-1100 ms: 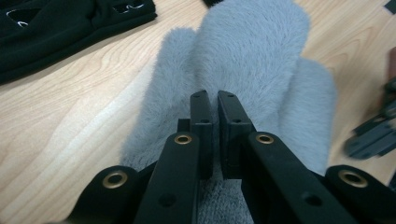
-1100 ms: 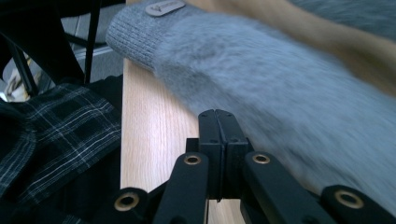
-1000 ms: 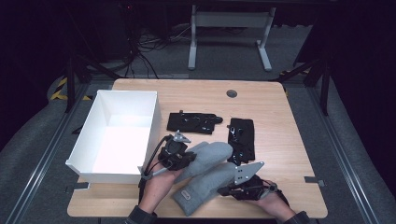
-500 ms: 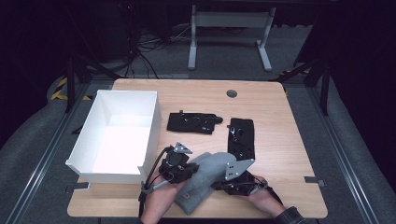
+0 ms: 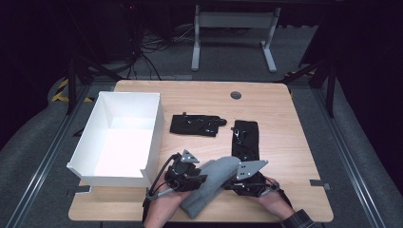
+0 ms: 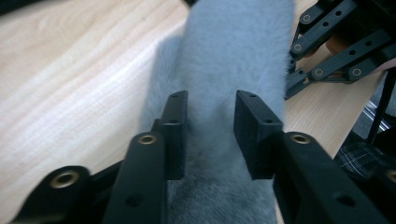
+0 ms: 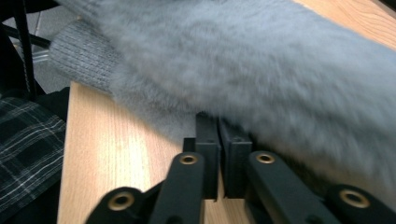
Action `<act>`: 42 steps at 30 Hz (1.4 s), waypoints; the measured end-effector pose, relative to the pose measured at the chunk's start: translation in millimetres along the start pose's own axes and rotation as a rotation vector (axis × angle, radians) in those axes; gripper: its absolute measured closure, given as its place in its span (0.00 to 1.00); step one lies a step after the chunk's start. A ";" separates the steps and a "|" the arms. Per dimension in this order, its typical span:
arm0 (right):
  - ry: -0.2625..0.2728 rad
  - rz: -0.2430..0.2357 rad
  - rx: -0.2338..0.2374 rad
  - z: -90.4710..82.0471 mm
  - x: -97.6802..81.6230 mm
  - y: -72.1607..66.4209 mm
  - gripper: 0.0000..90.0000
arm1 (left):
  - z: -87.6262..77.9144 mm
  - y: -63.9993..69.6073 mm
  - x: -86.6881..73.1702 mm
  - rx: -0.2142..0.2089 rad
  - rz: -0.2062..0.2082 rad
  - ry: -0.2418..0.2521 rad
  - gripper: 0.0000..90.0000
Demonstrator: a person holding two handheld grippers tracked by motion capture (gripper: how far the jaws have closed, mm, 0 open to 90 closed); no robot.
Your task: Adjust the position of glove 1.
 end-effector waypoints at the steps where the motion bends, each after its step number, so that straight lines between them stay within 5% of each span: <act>1: -0.001 0.001 0.000 -2.1 -1.0 1.1 0.92 | -5.1 0.5 -1.1 0.001 0.008 0.006 0.68; 7: -0.013 0.023 -0.014 -10.9 -8.2 8.2 0.88 | -21.8 1.2 -15.8 -0.017 0.017 0.002 0.60; 12: -0.015 0.023 -0.014 -9.9 -8.3 8.4 0.86 | -27.7 5.4 -31.6 -0.070 0.045 -0.012 0.55; 17: -0.021 0.022 -0.011 -8.6 -8.1 7.7 0.86 | -22.0 11.8 -46.8 -0.080 0.117 -0.080 0.49; 19: -0.022 0.021 -0.014 -8.2 -7.9 7.7 0.86 | -18.5 12.3 -48.5 -0.041 0.139 -0.095 0.56; 27: -0.018 0.021 -0.014 -7.8 -7.1 7.4 0.87 | -13.7 14.9 -46.6 -0.068 0.143 -0.140 0.91; 38: -0.010 0.021 -0.032 -8.6 -5.7 8.9 0.88 | -23.5 32.3 -33.1 -0.097 0.120 -0.057 0.94; 42: -0.017 0.021 -0.038 -7.7 -5.5 9.0 0.89 | -14.8 33.8 -33.3 -0.093 0.125 -0.100 0.93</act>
Point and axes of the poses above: each handheld gripper's, and its own axes: z roughly forward along the jaws, x roughly out of its top, y roughly to its right, the point moved 2 cm from there along z, roughly forward along the jaws, and after that the axes turned 15 degrees about -x, right-handed, at the moved point
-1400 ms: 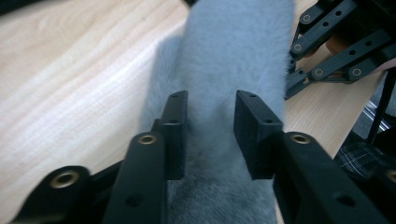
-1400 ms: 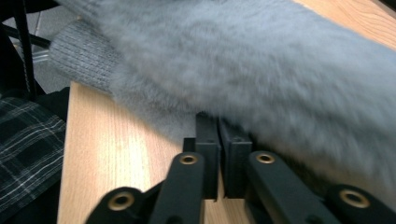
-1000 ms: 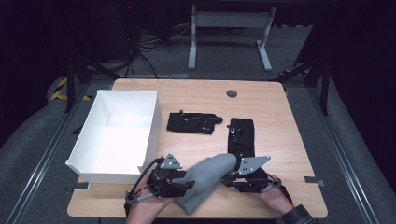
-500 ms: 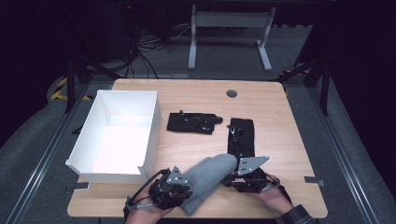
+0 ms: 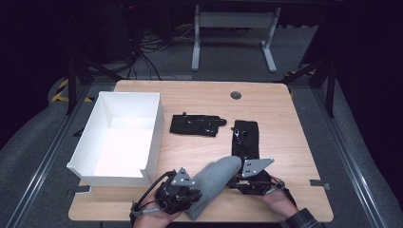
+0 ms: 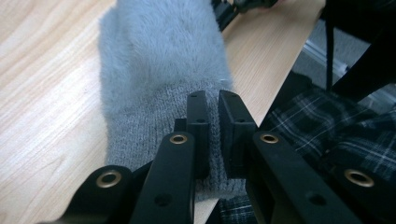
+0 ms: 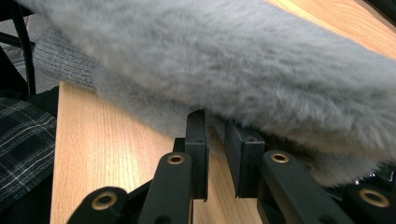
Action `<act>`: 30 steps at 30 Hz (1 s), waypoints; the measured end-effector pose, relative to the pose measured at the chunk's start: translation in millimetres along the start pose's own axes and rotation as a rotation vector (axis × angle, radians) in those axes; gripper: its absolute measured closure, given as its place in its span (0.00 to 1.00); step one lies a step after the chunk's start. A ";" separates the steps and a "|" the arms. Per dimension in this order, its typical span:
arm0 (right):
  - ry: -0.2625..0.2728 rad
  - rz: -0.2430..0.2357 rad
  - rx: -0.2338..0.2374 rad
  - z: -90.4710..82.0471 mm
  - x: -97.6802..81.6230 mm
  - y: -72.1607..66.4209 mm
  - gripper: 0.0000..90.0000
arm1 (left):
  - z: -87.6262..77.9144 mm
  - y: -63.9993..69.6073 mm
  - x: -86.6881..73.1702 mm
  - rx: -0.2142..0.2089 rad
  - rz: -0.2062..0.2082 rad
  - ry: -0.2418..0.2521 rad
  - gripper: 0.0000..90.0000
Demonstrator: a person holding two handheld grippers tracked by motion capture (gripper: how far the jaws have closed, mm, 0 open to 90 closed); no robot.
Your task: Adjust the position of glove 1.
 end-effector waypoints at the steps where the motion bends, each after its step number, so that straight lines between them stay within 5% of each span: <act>1: 0.000 0.000 0.000 0.0 0.0 0.0 0.89 | 0.0 0.0 0.0 0.000 0.000 0.000 0.91; 4: -0.006 0.002 -0.005 0.8 -0.6 0.7 0.89 | 4.2 -1.6 -1.3 -0.024 0.012 0.005 0.82; 7: -0.009 0.005 -0.010 0.5 -1.4 2.2 0.90 | -3.2 -3.2 1.8 -0.028 0.020 0.075 0.77; 10: -0.022 0.008 -0.025 0.0 -2.7 4.0 0.93 | -11.1 -9.7 5.9 0.009 0.008 0.108 0.90; 12: -0.030 0.011 -0.033 0.2 -3.2 4.7 0.94 | -11.8 -14.7 7.4 0.024 -0.010 0.104 1.00; 18: -0.057 0.038 -0.080 3.1 -4.3 9.2 1.00 | 7.3 -43.5 12.6 0.094 -0.063 0.033 1.00; 22: -0.061 0.046 -0.088 7.6 -2.4 9.6 1.00 | 19.0 -51.0 9.8 0.075 -0.084 -0.007 1.00; 30: -0.069 0.068 -0.120 24.8 7.7 11.2 1.00 | 16.7 -50.3 4.2 0.045 -0.102 -0.005 1.00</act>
Point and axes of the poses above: each handheld gripper's, and its own axes: z roughly forward along the jaws, x roughly out of its top, y roughly to its right, the point moved 2 cm from there along z, roughly forward along the jaws, and after that the axes turned 15 degrees about -x, right-handed, at the moved point
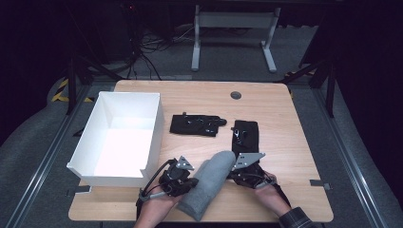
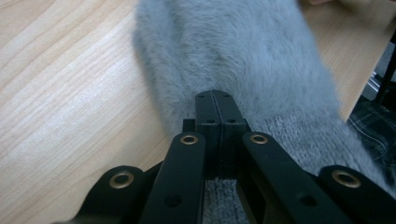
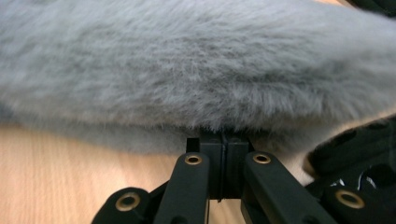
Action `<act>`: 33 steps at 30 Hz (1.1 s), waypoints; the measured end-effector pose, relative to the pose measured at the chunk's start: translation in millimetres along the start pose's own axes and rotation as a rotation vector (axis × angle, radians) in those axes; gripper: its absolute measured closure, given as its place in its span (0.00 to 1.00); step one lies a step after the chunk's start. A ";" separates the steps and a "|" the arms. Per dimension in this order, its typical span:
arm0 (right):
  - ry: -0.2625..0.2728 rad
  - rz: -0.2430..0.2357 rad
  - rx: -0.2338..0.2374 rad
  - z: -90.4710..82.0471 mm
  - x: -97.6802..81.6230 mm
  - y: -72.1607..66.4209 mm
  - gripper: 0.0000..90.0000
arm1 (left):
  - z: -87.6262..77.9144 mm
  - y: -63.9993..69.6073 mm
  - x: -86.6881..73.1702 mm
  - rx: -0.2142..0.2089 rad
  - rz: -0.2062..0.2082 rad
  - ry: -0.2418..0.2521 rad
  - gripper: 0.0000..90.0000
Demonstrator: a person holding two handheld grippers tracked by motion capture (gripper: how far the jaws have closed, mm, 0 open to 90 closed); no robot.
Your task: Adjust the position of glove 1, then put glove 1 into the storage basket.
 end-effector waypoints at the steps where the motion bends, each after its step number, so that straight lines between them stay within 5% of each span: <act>1: 0.000 0.009 -0.003 2.5 1.6 0.2 1.00 | 0.0 0.2 -0.2 -0.003 0.001 0.000 1.00; 17: 0.014 0.023 -0.057 33.5 23.8 7.5 1.00 | 5.4 4.3 4.0 -0.014 0.017 0.028 0.95; 26: 0.034 0.045 -0.076 13.5 16.0 21.5 0.71 | -2.0 -1.6 20.4 0.041 0.049 0.128 0.52; 29: 0.036 0.058 -0.088 -0.4 9.2 27.8 0.56 | 1.6 -4.0 28.6 0.057 0.067 0.123 0.33; 33: 0.038 0.075 -0.081 -11.3 2.7 34.0 0.48 | 8.4 -8.9 37.7 0.046 0.061 0.110 0.22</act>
Point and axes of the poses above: each handheld gripper's, and its own axes: z roughly forward along the jaws, x roughly out of its top, y roughly to its right, the point moved 2 cm from there along z, roughly forward along the jaws, and after that the axes turned 15 degrees about -x, right-handed, at the moved point
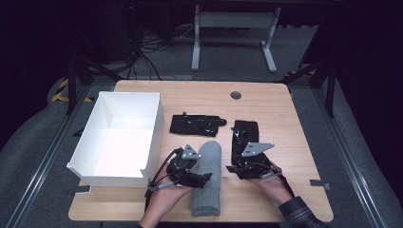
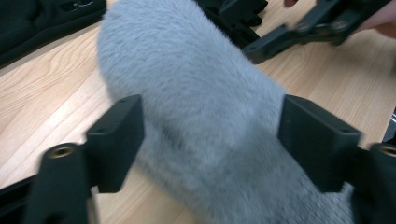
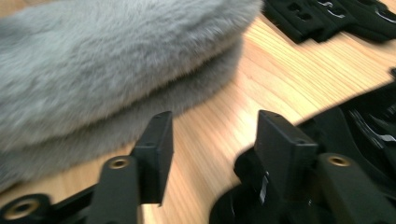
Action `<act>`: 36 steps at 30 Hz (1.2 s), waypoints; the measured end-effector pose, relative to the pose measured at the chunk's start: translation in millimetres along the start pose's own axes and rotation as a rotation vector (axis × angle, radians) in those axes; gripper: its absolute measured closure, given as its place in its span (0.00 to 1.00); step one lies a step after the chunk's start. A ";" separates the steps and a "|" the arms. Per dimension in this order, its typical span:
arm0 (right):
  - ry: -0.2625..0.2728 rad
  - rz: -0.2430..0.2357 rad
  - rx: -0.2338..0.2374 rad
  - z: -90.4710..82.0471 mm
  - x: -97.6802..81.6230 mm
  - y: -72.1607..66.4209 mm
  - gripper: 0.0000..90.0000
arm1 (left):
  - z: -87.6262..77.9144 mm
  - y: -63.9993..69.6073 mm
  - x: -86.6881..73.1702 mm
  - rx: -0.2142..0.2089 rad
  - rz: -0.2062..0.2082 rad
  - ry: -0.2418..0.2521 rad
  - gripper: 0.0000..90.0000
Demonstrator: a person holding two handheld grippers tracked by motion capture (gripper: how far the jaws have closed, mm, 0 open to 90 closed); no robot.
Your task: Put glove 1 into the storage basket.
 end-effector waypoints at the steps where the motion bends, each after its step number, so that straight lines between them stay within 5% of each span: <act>1: 0.007 0.010 -0.010 -6.8 -3.8 6.2 0.43 | 1.9 -1.5 1.2 0.001 0.001 -0.005 0.17; 13: -0.014 0.088 -0.131 -45.7 -49.6 54.8 0.31 | 23.3 -22.3 4.5 0.005 -0.030 -0.074 0.00; 27: -0.044 0.110 -0.189 -57.6 -83.2 78.4 0.23 | 50.0 -41.5 -7.4 -0.096 -0.097 -0.134 0.00; 36: -0.064 0.074 -0.202 -49.4 -84.4 73.7 0.21 | 44.0 -41.1 -8.9 -0.154 -0.088 -0.117 0.28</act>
Point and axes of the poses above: each handheld gripper's, and its own axes: z roughly forward along the jaws, x roughly out of its top, y roughly to its right, the point moved 2 cm from there along z, roughly forward along the jaws, and after that the axes turned 15 degrees about -x, right-handed, at the moved point
